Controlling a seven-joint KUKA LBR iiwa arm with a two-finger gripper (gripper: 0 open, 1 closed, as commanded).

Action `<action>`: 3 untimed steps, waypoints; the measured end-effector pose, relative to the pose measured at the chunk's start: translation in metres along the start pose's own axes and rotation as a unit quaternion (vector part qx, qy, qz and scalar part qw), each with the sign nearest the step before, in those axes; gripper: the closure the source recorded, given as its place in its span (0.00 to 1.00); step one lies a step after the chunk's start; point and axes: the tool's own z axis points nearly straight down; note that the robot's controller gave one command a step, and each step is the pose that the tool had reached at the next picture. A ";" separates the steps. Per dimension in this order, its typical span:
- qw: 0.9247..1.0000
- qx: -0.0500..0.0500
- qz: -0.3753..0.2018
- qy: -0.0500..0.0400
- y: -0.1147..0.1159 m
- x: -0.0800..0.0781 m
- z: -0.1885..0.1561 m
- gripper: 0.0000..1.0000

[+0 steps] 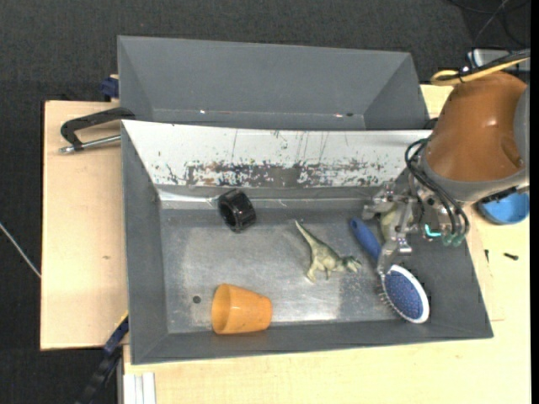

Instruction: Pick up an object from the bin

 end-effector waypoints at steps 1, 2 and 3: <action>1.000 0.001 0.022 -0.004 0.034 -0.038 0.096 0.00; 1.000 0.000 0.022 -0.011 0.035 -0.040 0.093 1.00; 1.000 0.001 0.022 -0.011 0.031 -0.034 -0.049 1.00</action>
Offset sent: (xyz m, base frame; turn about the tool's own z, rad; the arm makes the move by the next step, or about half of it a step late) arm 0.0344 0.0340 -0.0978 0.0445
